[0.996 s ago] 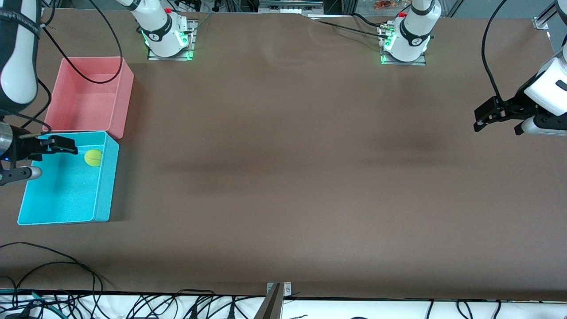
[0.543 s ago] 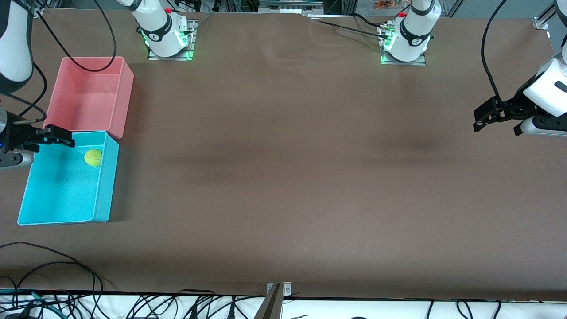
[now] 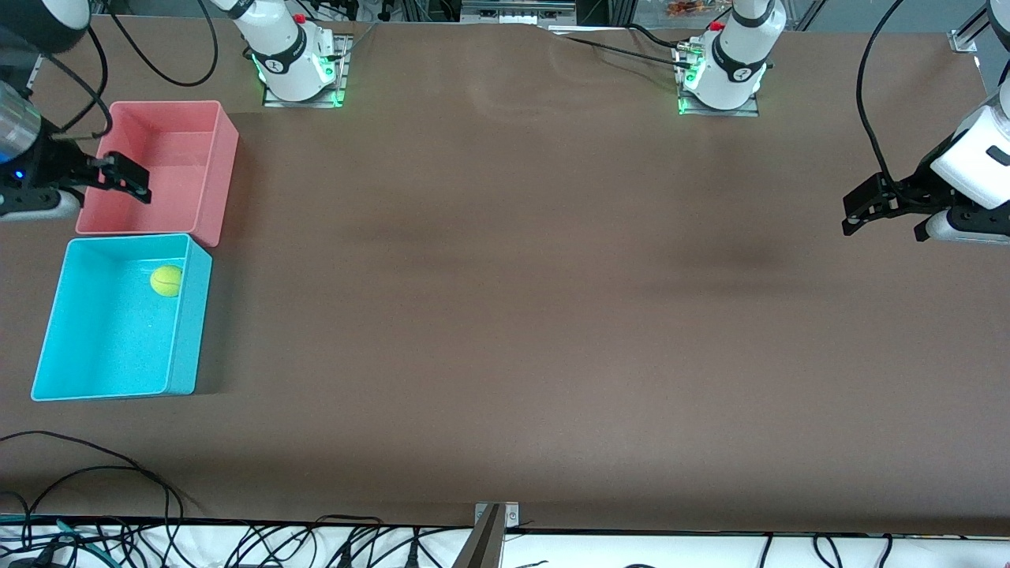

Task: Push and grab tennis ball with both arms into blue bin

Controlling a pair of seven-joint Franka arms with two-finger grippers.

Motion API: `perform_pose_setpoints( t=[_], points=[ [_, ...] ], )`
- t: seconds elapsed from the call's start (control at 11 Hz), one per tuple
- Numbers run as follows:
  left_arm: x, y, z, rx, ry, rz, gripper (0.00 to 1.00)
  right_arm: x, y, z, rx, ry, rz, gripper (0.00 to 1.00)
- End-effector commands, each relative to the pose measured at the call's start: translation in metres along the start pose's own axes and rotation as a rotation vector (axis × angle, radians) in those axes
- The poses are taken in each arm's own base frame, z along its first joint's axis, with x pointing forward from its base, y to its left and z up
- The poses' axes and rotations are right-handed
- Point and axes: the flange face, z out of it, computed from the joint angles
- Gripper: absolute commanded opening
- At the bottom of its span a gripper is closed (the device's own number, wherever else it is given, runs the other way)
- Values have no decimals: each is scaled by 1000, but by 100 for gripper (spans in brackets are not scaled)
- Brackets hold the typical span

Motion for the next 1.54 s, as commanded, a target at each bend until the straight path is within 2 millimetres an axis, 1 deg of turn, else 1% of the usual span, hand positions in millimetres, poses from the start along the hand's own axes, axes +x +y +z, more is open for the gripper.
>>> perform_pose_setpoints(
  t=[0.0, 0.27, 0.36, 0.45, 0.54, 0.81, 1.0, 1.09, 1.18, 1.27, 1.45],
  points=[
    [1, -2, -3, 14, -6, 11, 100, 5, 30, -20, 17, -86, 59, 100],
    [2, -3, -2, 15, -8, 11, 100, 4, 26, -23, 33, -78, 61, 98],
    [1, -4, -3, 15, -6, 9, 100, 3, 28, -20, 77, -80, 74, 98],
    [2, -4, -2, 15, -8, 9, 100, 4, 27, -20, 88, -66, 75, 98],
    [1, -3, -3, 14, -6, 11, 100, 3, 32, -24, 79, -54, 81, 98],
    [2, -3, -2, 15, -8, 11, 100, 3, 32, -22, 22, -68, 77, 98],
    [2, -4, -2, 15, -8, 9, 100, 2, 36, -20, 23, -76, 80, 98],
    [2, -4, -2, 15, -8, 9, 100, 2, 32, -20, 22, -75, 74, 98],
    [2, -3, -2, 15, -8, 11, 100, 2, 36, -18, 26, -78, 83, 98],
    [2, -3, -2, 15, -8, 11, 100, 3, 31, -20, 29, -68, 86, 98],
    [2, -5, -2, 15, -8, 9, 100, 4, 30, -19, 29, -70, 108, 98]
  ],
)
